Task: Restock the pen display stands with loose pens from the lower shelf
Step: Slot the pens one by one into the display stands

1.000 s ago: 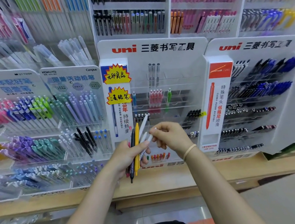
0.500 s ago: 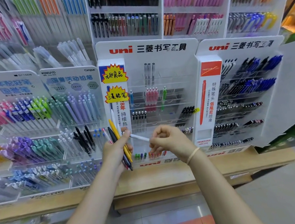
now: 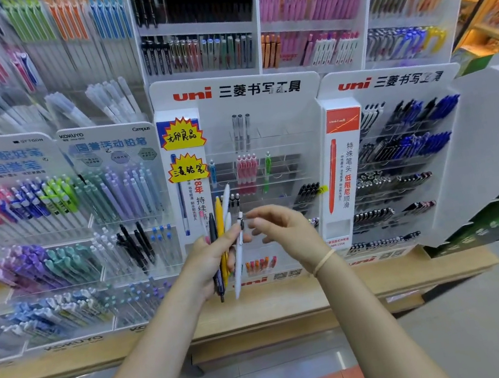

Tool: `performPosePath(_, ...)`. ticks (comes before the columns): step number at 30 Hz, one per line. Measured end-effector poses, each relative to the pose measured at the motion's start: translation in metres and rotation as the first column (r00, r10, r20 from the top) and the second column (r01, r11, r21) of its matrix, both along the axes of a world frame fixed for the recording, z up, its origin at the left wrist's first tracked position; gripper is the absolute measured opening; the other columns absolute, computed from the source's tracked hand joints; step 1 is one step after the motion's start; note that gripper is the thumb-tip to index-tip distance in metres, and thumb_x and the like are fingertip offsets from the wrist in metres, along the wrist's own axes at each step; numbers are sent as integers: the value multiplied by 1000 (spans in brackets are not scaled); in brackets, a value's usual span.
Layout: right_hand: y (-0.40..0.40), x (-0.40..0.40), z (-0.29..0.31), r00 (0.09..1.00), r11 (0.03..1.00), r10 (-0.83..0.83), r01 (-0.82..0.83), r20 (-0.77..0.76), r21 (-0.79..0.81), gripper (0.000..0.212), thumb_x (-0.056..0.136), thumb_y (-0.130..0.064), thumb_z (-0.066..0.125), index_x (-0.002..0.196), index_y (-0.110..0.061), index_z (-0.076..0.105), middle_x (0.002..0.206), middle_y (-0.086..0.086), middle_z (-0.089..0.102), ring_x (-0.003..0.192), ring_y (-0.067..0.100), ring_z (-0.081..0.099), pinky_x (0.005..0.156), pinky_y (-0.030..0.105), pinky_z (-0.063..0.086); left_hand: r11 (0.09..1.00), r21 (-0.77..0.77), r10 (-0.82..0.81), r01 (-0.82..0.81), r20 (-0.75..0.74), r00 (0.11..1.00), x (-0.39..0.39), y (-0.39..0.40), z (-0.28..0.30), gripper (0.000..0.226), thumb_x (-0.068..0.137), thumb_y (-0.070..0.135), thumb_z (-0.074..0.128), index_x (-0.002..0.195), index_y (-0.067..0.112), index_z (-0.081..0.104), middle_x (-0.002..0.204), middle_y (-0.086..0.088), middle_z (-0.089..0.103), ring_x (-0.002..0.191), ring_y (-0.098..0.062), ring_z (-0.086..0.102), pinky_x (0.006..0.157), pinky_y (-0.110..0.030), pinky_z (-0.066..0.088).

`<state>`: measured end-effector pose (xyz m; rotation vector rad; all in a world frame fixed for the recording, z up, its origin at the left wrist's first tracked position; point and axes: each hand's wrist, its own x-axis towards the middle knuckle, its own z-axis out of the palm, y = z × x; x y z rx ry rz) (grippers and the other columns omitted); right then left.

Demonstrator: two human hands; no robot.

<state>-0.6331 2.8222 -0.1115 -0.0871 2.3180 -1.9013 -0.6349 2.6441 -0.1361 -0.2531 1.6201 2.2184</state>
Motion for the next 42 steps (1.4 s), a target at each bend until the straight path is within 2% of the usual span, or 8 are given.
performPosePath(11, 13, -27, -1, 997, 997, 73, -73, 11, 12, 18, 97, -15, 62, 107, -8, 74, 90, -2, 71, 81, 4, 60, 68, 20, 47, 990, -102, -111, 100, -106, 988, -18, 9, 0, 38, 92, 34, 68, 99, -4, 72, 56, -6, 63, 39, -11, 43, 50, -23, 45)
performPosePath(15, 18, -42, 11, 989, 996, -90, 88, -119, -16, 11, 93, -8, 65, 99, -11, 74, 86, -4, 72, 76, -1, 65, 69, 15, 49, 977, -214, 4, -19, -68, 998, -31, 7, -13, 44, 86, 43, 75, 109, 5, 72, 51, -7, 54, 46, -17, 49, 54, -29, 44)
performPosePath(23, 26, -81, 22, 859, 949, -277, 316, -431, 20, 13, 92, -9, 66, 103, -11, 75, 95, 5, 74, 92, 20, 71, 86, 37, 58, 981, -182, 43, -59, -90, 995, -50, 0, -31, 77, 61, 60, 81, 106, -3, 69, 78, -19, 54, 47, -20, 48, 53, -31, 41)
performPosePath(26, 19, -90, 2, 869, 946, -223, 303, -442, 118, 13, 91, -10, 68, 102, -11, 75, 96, 4, 74, 92, 18, 70, 86, 42, 57, 986, -158, 50, -60, -70, 996, -54, 1, -35, 67, 69, 54, 80, 107, 0, 71, 79, -18, 53, 46, -19, 46, 52, -29, 38)
performPosePath(29, 11, -90, -17, 902, 944, -157, 257, -401, 208, 14, 90, -11, 70, 102, -8, 76, 97, 4, 75, 91, 15, 69, 87, 31, 56, 988, -143, 53, -59, -43, 998, -56, 2, -37, 35, 90, 35, 73, 108, 4, 73, 76, -7, 57, 46, -16, 45, 48, -27, 37)
performPosePath(34, 0, -91, -31, 905, 914, -120, 261, -408, 311, 14, 88, -12, 73, 101, -8, 78, 96, 3, 76, 85, -3, 62, 81, 0, 42, 987, -150, 49, -51, -18, 999, -54, 1, -40, 48, 89, 36, 74, 114, -4, 65, 70, -1, 58, 47, -16, 45, 48, -27, 38)
performPosePath(37, -5, -93, -38, 913, 888, -75, 244, -400, 390, 15, 88, -16, 74, 101, -10, 78, 97, 4, 77, 87, 2, 64, 89, 15, 49, 987, -153, 41, -41, -3, 999, -51, -1, -39, 61, 79, 48, 81, 115, 1, 66, 73, -2, 60, 49, -17, 46, 49, -29, 39)
performPosePath(42, -8, -91, -37, 948, 875, -75, 211, -309, 436, 21, 91, -20, 71, 108, -9, 76, 104, 6, 76, 96, 13, 67, 98, 36, 49, 991, -130, -16, 12, -30, 999, -46, -7, -33, 32, 96, 35, 65, 112, 9, 71, 75, -3, 58, 50, -15, 45, 52, -29, 39)
